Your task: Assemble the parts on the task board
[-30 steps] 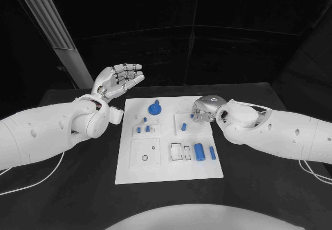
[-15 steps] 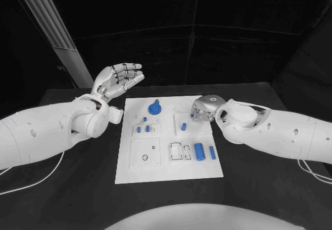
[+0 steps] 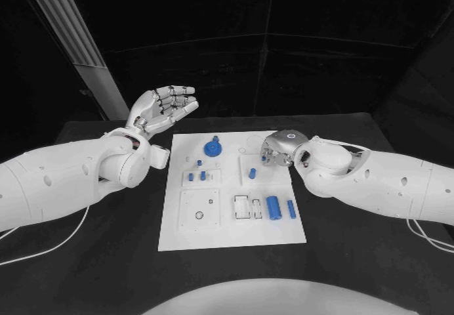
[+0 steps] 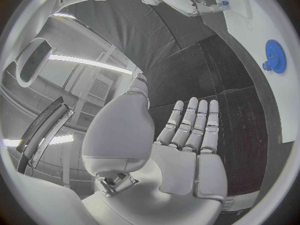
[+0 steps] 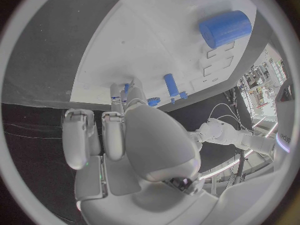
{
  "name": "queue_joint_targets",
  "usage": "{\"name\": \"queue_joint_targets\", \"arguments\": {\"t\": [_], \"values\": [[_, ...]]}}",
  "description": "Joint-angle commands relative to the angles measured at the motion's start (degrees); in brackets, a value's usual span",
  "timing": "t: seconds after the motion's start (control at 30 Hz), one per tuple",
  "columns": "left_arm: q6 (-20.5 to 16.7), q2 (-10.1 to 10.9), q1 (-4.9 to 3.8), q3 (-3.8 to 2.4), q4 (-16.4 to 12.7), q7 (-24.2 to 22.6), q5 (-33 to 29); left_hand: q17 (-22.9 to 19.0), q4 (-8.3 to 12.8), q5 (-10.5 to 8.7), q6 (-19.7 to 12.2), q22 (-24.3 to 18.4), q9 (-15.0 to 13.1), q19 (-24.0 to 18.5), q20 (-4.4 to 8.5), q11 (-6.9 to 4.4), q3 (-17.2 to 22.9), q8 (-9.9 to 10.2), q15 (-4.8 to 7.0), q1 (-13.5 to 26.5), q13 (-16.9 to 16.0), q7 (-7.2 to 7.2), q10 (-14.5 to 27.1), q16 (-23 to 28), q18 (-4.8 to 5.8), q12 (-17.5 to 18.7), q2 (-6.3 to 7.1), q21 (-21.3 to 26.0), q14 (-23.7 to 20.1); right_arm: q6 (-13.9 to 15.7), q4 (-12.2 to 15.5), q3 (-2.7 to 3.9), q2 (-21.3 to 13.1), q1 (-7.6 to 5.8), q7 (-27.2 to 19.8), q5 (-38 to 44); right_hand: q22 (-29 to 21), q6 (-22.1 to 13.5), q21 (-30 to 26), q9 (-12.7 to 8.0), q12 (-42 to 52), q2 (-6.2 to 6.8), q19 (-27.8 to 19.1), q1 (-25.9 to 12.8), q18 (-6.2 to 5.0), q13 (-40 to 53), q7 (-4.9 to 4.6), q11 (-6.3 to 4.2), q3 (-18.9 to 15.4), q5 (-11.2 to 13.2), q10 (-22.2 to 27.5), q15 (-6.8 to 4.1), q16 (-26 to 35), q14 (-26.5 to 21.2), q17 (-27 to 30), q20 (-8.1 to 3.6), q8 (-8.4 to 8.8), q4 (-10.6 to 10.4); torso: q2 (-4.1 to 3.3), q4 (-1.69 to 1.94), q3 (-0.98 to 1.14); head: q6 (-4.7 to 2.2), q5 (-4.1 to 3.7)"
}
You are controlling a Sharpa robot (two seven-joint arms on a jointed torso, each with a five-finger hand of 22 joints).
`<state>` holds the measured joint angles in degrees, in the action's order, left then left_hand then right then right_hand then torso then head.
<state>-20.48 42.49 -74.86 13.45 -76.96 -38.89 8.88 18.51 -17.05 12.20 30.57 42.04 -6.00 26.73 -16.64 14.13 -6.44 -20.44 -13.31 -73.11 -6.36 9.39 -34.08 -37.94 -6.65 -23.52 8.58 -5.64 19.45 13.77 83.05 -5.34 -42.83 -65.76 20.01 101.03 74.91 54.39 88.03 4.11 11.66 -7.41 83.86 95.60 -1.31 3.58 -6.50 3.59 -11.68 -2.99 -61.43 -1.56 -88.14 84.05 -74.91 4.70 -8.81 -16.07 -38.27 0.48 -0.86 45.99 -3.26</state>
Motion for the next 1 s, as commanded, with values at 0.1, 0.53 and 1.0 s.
{"name": "queue_joint_targets", "arguments": {"t": [0.1, 0.53, 1.0], "values": [[0.59, -0.01, -0.09, -0.04, -0.05, -11.96, -0.21, -0.05, -0.1, 0.05, -0.3, -0.02, -0.06, 0.27, 0.03, -0.13, 0.31, -0.18, -0.09, 0.16, -0.05, 6.78, 0.35, -0.21, 0.23, -0.16, -0.53, 0.32, -0.44, -0.54, -0.07, -0.03, 0.32, 0.02, -0.04, 0.27, 14.22, 0.85, -0.32, -0.03, -0.42, -0.54, 4.87, -0.02, 0.67, -0.03, -0.19, -0.02, 0.16, 0.29, -0.71, -0.09, 0.35, 4.98, -10.01, -0.25, 0.21, -0.26, 0.01, -0.05, -0.01, -0.08, 1.04], [0.68, 0.04, -0.08, -0.04, -0.09, -11.83, -0.21, -0.99, -0.07, -0.04, -1.06, -0.37, -0.08, 0.43, 0.03, -0.09, 0.82, -1.45, -0.13, 0.06, 0.07, 6.82, 1.07, -1.07, 0.26, -1.45, -1.39, 0.54, -0.76, -2.39, -0.11, -0.03, 0.6, 0.06, 0.69, 0.34, 14.23, 4.64, -0.3, 0.41, -1.41, -2.23, 4.88, 0.7, 0.67, -0.07, 0.53, -0.61, 1.28, 0.28, -2.76, -0.64, 0.25, 5.03, -10.24, -0.56, -0.95, -0.23, 0.01, 0.02, 0.0, 0.49, 0.06], [0.73, -0.06, -0.08, -0.04, 0.02, -11.72, -0.21, -1.29, -0.05, -0.05, -1.28, -0.47, -0.07, 0.47, 0.03, -0.08, 0.98, -1.84, -0.14, 0.02, 0.12, 6.83, 1.28, -1.33, 0.27, -1.85, -1.63, 0.6, -0.87, 0.22, -0.07, -0.03, 0.47, 0.12, 0.63, 1.97, 14.53, 6.57, 0.46, 0.5, -2.8, -2.22, 5.31, 3.98, 0.89, -0.1, 1.01, -1.16, 2.89, 0.29, -5.05, -0.86, 0.15, 5.09, -10.45, -0.9, -1.14, 1.26, 0.02, 0.03, -0.03, 0.44, 0.03]]}}
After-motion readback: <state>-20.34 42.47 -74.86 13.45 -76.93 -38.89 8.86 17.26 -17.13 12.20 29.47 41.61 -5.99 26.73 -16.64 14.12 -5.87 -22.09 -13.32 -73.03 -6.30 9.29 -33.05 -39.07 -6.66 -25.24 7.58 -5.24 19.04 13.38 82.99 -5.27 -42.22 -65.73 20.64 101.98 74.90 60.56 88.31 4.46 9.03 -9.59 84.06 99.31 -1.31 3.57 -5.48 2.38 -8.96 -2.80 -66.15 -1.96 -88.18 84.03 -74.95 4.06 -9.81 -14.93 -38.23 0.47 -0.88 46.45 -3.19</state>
